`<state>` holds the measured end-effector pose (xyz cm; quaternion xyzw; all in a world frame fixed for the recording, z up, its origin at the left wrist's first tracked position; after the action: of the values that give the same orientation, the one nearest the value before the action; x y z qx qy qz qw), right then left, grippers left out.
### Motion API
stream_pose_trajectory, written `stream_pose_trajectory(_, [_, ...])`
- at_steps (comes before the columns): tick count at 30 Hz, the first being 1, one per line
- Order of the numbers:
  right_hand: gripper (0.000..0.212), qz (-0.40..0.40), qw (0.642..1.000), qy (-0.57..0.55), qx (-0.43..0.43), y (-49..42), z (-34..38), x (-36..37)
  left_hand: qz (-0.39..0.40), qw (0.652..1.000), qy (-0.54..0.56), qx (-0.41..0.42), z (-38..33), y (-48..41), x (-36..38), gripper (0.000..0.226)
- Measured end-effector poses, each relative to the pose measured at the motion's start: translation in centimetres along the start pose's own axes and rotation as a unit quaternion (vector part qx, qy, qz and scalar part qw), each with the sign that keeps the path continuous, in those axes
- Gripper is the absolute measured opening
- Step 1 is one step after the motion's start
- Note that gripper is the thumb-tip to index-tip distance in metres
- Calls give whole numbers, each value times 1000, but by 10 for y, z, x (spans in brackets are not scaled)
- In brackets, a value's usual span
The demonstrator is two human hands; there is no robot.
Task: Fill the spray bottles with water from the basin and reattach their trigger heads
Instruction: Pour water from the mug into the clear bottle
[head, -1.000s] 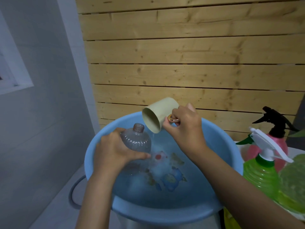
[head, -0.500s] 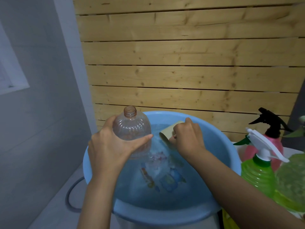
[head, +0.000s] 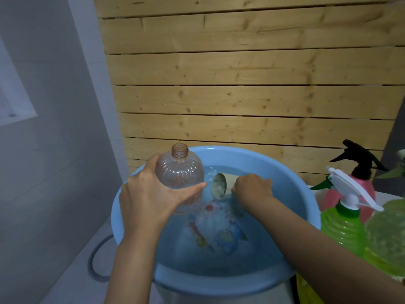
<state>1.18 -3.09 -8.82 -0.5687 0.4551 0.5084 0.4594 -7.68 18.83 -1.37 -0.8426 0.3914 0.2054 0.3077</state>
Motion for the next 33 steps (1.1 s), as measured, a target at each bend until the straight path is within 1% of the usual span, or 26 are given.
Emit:
stream_pose_trajectory(4, [18,1,998,-65,24,-1,-7,6,6,1000,-10,0,0,0,2,93])
stream_pose_trajectory(6, [19,-6,990,-127,54,0,-14,4,9,1000,-18,-1,1,0,3,95])
stream_pose_trajectory(7, [24,-10,983,-170,69,0,-17,5,12,1000,-24,-3,1,-1,4,95])
stream_pose_trajectory(9, [32,-27,956,-274,104,0,-24,7,15,999,-36,-10,1,-2,6,94])
stream_pose_trajectory(11, [23,-54,915,-374,143,2,-31,11,20,999,-47,-17,3,-3,7,94])
stream_pose_trajectory(12, [20,-67,895,-412,159,3,-34,12,24,998,-51,-19,4,-4,9,94])
stream_pose_trajectory(15, [26,-104,846,-488,189,9,-37,10,37,997,-67,-20,7,-5,13,92])
stream_pose_trajectory(17, [26,-125,822,-518,200,13,-38,8,47,995,-84,-20,8,-5,16,91])
stream_pose_trajectory(21, [32,-162,797,-546,201,18,-37,0,70,992,-106,-19,9,-4,21,88])
stream_pose_trajectory(24, [36,-184,771,-573,207,21,-37,-5,79,990,-112,-20,11,-5,24,86])
stream_pose_trajectory(28, [46,-220,760,-578,199,21,-37,-13,84,990,-112,-22,15,-5,26,85])
stream_pose_trajectory(30, [51,-237,749,-589,188,21,-37,-16,84,990,-107,-26,16,-6,26,84])
stream_pose_trajectory(33, [50,-259,738,-601,165,20,-36,-23,81,990,-109,-31,17,-7,26,86])
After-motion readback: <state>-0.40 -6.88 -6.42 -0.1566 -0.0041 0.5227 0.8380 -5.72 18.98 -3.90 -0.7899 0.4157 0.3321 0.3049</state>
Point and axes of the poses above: each hand's wrist, its own y-axis away from the middle knuckle, its own x-axis out of the palm, z = x × y, the point moved 9 cm from there along -y, towards the middle knuckle, and after that the axes turned 14 degrees about -x, right-handed, at the moved point
